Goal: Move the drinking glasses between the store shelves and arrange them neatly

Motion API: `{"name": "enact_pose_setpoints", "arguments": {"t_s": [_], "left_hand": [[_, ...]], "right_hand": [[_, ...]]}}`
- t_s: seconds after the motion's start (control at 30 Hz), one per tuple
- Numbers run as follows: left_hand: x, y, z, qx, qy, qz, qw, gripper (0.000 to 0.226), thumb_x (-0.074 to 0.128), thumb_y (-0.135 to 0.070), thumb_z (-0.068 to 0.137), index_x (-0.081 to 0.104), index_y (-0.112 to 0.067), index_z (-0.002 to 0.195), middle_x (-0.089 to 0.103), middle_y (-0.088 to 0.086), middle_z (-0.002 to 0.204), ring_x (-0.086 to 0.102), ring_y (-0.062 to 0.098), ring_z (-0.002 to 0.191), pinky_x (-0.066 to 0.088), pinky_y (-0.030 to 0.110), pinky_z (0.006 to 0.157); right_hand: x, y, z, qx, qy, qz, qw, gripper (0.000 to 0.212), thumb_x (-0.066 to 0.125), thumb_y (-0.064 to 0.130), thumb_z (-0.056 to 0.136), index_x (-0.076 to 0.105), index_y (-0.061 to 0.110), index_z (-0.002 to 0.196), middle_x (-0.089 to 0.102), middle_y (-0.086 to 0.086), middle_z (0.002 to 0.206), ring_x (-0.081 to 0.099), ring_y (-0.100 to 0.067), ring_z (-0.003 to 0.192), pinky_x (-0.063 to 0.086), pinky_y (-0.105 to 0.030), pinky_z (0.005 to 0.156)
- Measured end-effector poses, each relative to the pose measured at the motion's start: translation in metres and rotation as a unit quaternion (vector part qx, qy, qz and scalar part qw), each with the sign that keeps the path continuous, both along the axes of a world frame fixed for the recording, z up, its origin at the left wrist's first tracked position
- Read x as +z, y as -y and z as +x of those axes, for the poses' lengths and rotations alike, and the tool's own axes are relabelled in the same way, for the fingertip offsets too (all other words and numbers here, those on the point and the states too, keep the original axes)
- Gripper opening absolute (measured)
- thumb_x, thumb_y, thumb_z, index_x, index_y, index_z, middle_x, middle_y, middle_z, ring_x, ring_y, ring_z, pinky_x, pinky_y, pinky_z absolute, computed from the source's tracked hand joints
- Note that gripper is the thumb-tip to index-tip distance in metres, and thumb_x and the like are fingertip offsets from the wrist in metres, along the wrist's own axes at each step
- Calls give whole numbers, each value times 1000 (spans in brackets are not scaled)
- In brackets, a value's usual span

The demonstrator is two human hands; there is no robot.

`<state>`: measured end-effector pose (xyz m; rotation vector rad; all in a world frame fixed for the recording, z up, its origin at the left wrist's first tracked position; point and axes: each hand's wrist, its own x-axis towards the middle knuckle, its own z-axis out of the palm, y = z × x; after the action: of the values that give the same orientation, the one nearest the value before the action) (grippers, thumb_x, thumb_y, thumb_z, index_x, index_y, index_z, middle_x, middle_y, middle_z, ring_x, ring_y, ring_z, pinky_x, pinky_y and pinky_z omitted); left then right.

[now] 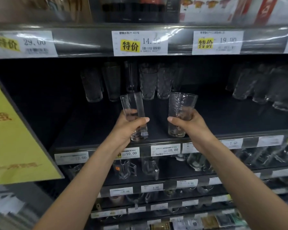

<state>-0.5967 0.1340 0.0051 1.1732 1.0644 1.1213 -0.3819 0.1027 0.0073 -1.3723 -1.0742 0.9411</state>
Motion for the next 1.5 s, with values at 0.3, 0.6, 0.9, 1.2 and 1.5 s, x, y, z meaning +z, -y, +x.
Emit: {"name": "enact_pose_setpoints", "arguments": {"t_s": [0.3,0.6,0.9,1.2,1.5], "left_hand": [[-6,-8,6,36,-79,71,994,51,85,-10,73,48,-30,103,67,11,109,66,19,97,54,26,60],[-8,-11,15,21,-135,85,987,60,85,-13,73,47,-23,118,69,6,106,68,16,97,50,21,69],[-3,-29,35,-3,-174,66,983,71,90,-34,50,51,-30,109,69,11,106,69,21,96,54,29,70],[4,-47,60,-26,-211,41,976,56,87,-20,71,52,-25,114,67,8,109,66,15,94,49,22,66],[-6,-38,78,40,-141,36,989,55,79,-1,78,50,-13,123,60,21,111,59,16,85,45,13,45]], "right_hand": [[-5,1,0,11,64,11,998,71,91,29,67,49,29,125,64,7,117,62,-11,111,53,-32,94],[-5,-1,2,-15,157,9,987,73,91,32,67,46,24,123,64,10,112,63,-10,102,47,-20,81],[2,-20,33,-20,206,-30,978,76,91,36,67,47,23,127,66,8,113,62,-11,102,43,-22,85],[0,-69,88,-28,246,-49,968,80,92,37,62,52,20,129,67,5,114,63,-16,108,48,-28,92],[9,-119,123,-10,273,-71,959,76,87,34,71,47,16,133,59,4,124,54,-19,121,44,-29,99]]}}
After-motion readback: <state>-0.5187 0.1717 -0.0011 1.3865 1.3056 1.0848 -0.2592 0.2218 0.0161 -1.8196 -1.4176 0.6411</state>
